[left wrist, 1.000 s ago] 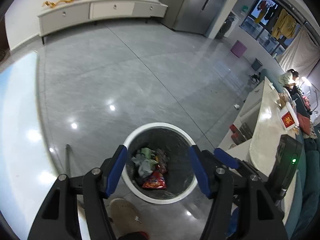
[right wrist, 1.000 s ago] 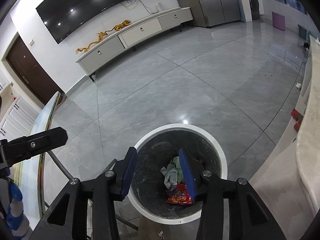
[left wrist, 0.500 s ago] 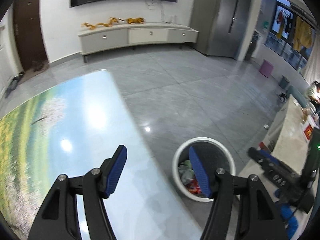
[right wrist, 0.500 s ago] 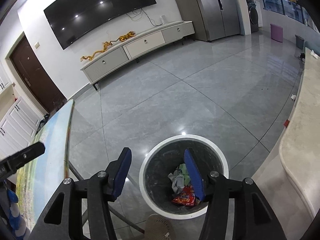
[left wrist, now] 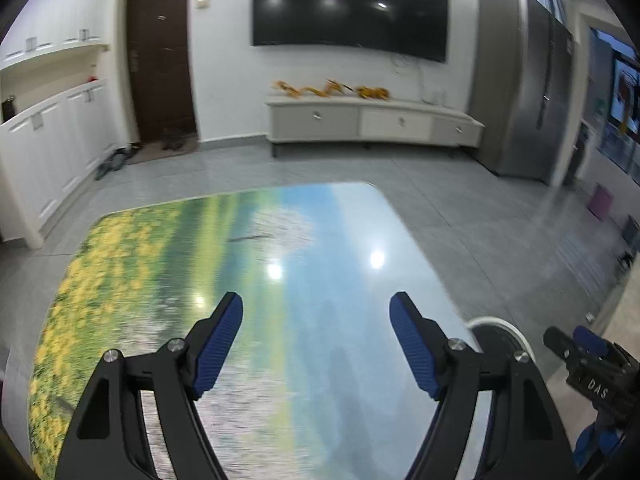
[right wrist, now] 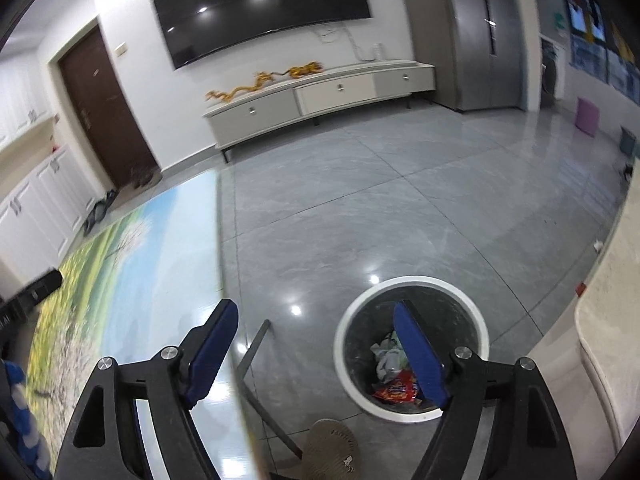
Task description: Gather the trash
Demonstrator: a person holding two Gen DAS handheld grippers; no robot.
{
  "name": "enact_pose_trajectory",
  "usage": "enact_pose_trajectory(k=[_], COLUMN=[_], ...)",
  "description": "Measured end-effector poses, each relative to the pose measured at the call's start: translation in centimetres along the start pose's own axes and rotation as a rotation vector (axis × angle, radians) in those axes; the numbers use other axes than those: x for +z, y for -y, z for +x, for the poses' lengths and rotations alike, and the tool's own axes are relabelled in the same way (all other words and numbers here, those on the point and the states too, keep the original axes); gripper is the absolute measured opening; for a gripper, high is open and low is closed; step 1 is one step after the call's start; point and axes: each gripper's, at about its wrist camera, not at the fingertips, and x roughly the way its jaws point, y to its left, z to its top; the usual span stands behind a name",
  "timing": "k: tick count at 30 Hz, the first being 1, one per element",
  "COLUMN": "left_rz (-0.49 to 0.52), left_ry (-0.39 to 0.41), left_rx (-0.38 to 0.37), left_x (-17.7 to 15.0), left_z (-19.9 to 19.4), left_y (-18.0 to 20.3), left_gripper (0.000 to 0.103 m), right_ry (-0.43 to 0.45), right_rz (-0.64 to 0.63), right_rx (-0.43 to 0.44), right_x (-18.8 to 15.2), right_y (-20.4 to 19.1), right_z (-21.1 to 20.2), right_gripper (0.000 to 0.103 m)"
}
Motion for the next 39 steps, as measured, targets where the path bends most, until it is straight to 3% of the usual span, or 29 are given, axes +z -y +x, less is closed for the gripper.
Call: enact_pose_trajectory(k=[9,19,21,23,25,39], left_rz=[-0.089,-0.069,-0.065,-0.060,-0.054,-0.060], left_ry=[0.063,0.133,0.136,0.150,0.169,0.230], left_rx=[0.069,0.127,0.128,0.137,0.146,0.194], left_x=[-0.1,0.3,0.3,0.3,0.2,0.3], left_z=[-2.1,-4.4,-4.6,-5.0,-5.5,-7.1], left_y=[-5.8,-7.4,-7.5,-7.4,-7.2,-7.1], left_gripper=[0.075,0.076,0.078,0.089,0.093,0.103], right_ry=[0.057,0.173,0.198,0.227,0.256,0.323], right_rz=[-0.142,-0.180,-0.188,-0.199,-0.208,-0.222], right_rx=[0.009,-0.025,-0.040,-0.060,-0.079,-0.127], right_x=[-0.4,0.1,0.1,0.2,0.2,-0.2], right_y=[-6.8,-10.1,-10.6,-10.9,-11.3,-11.3], right_z=[-0.3,-1.7,-2.3,-2.8,-3.3,-4.3], right_gripper=[0.097,0.099,0.099,0.099,0.100,0.102])
